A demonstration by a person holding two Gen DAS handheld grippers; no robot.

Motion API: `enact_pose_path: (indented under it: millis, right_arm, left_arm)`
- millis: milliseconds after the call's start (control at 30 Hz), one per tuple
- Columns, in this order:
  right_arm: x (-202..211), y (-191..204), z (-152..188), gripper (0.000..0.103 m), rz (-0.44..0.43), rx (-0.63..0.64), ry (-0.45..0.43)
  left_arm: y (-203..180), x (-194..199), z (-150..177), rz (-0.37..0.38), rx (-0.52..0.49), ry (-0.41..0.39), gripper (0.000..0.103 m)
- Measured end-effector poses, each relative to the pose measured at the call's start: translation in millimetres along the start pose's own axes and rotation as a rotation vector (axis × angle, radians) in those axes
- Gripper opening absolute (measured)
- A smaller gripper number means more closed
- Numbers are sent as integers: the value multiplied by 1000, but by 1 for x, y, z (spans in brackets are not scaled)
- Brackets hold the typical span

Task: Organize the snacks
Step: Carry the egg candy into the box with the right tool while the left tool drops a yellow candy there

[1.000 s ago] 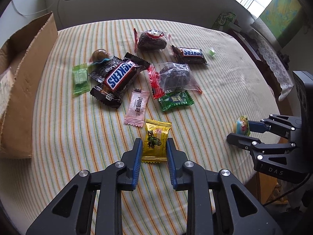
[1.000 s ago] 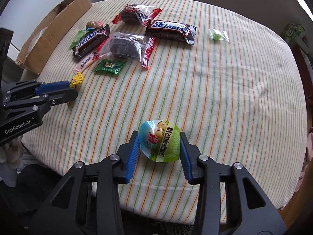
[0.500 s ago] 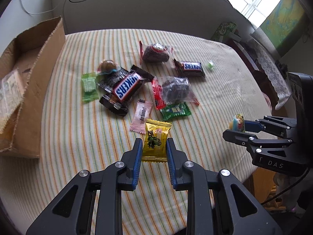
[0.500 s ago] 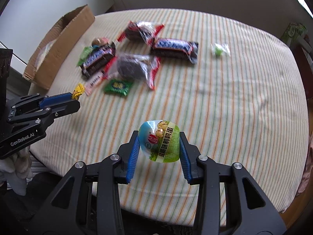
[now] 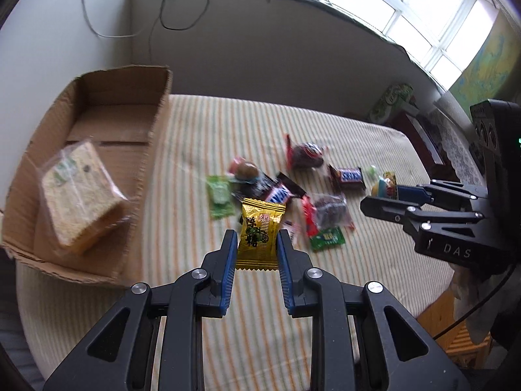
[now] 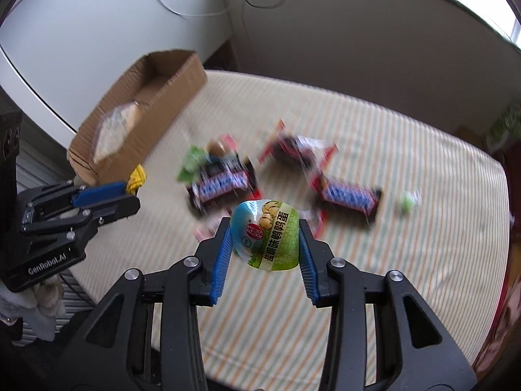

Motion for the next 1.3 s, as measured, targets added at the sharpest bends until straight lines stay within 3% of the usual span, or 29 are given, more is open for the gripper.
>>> enact_pose_path:
  millis: [433, 700, 1033, 1300]
  right_arm:
    - [-22, 75, -93, 40, -60, 183, -56]
    - [-48, 107, -130, 40, -94, 203, -45]
    - [-87, 130, -171, 40, -112, 204, -10]
    - [-119, 140, -187, 40, -113, 190, 29]
  left_arm:
    - [69, 28, -23, -104, 99, -89, 23]
    - [101, 31, -37, -157, 127, -114, 23]
    - [129, 17, -51, -162, 186, -113, 23]
    - [126, -2, -59, -152, 196, -102, 23]
Point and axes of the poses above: each gripper's, at about its wrist camera, not at the fingertips, and x roughly against the way its jaws point, y to its left, z to its underside, the point moved 2 cm from there along -x, roughly the way its jaws point, and after that the axes turned 2 degrees about -z, right-handed, at the moved point
